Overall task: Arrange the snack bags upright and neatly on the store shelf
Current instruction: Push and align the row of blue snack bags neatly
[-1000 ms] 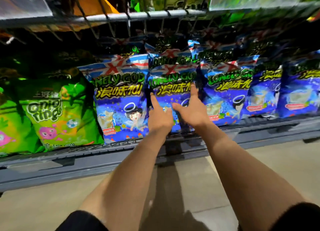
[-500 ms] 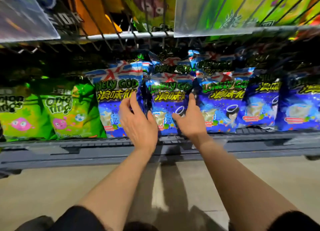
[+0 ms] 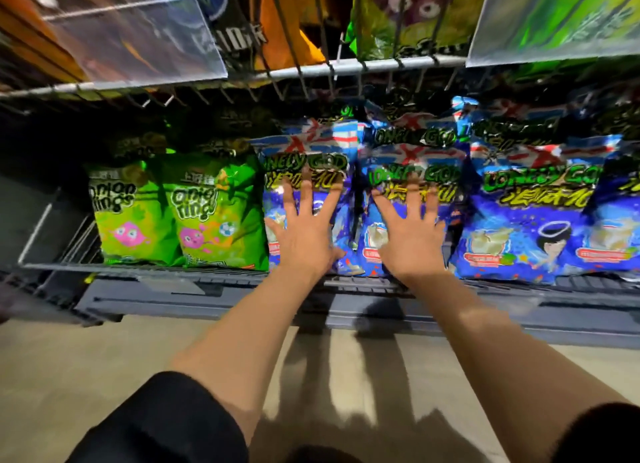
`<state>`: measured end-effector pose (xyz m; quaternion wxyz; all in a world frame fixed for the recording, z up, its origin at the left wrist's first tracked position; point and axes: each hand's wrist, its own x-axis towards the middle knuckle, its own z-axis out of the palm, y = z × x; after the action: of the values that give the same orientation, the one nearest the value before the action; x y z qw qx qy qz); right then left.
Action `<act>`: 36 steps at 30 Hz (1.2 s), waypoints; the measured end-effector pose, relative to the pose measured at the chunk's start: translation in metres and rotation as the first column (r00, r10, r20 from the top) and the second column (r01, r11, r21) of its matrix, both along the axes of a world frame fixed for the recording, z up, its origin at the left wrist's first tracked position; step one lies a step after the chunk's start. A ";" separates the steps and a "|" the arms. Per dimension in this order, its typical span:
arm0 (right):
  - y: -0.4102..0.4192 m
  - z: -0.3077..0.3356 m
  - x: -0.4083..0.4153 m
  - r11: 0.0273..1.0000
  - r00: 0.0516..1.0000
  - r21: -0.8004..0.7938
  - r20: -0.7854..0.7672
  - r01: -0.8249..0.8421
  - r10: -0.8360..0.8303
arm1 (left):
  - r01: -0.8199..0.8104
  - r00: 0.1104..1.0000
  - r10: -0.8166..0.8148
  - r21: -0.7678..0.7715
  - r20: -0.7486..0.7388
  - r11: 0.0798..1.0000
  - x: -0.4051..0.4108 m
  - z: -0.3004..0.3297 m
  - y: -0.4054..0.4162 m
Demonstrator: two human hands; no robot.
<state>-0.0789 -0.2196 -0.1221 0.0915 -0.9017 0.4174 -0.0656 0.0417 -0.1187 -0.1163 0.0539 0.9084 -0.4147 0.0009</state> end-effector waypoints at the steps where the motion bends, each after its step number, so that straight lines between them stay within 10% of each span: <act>1: 0.000 -0.003 0.001 0.999 0.998 -0.022 -0.032 -0.049 0.048 | 0.019 1.000 -0.018 -0.006 0.021 1.000 0.000 -0.003 0.002; 8: 0.002 -0.002 0.001 0.980 0.987 0.116 0.053 -0.160 0.155 | -0.038 0.999 0.039 -0.046 0.009 0.998 -0.005 -0.006 0.001; 14: -0.002 0.006 -0.065 0.995 0.928 0.097 0.370 -0.001 -0.035 | 0.113 0.983 -0.172 -0.544 -0.059 0.832 -0.078 0.015 -0.027; 20: -0.044 0.016 -0.150 0.930 0.827 0.183 0.425 0.318 -0.367 | 0.172 0.805 -0.399 -0.470 -0.439 0.866 -0.150 0.016 -0.073; 26: -0.087 0.024 -0.172 0.915 0.865 0.317 0.354 0.248 -0.357 | -0.013 0.712 -0.319 -0.465 -0.626 0.885 -0.165 0.008 -0.110; 36: -0.107 0.007 -0.165 0.939 0.924 0.343 0.360 -0.003 -0.129 | 0.107 0.875 -0.271 -0.386 -0.400 0.916 -0.170 -0.015 -0.119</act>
<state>-0.2443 -0.3268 -0.1148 0.3208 -0.8289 0.4263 -0.1684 -0.1286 -0.2375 -0.1316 0.3088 0.8138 -0.4724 -0.1383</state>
